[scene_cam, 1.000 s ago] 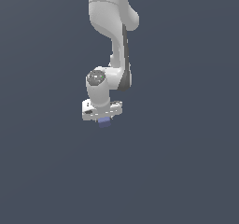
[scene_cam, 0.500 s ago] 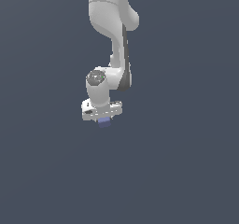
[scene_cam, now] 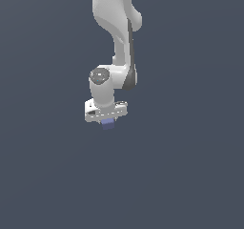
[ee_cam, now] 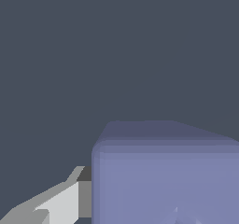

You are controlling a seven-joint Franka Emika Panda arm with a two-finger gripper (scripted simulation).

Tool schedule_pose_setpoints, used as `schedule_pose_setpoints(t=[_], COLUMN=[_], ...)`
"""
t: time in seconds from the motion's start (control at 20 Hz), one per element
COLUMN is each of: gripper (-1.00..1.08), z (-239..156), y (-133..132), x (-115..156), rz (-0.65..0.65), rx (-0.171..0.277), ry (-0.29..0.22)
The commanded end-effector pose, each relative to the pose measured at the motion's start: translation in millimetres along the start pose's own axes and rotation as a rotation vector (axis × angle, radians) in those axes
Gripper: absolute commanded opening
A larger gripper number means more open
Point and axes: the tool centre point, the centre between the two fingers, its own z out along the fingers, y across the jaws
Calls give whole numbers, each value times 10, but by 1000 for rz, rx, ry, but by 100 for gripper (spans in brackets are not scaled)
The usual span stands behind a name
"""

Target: Pick up the object and move it to a goal position.

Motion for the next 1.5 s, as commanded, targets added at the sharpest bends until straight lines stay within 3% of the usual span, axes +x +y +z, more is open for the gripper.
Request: schedule_pose_setpoints(t=[0.0, 1.45], gripper=[-100, -100], z=[-138, -2705], y=[-61, -1178], x=[57, 1120], rz=[-1, -1], rx=[0, -1], ry=[1, 1])
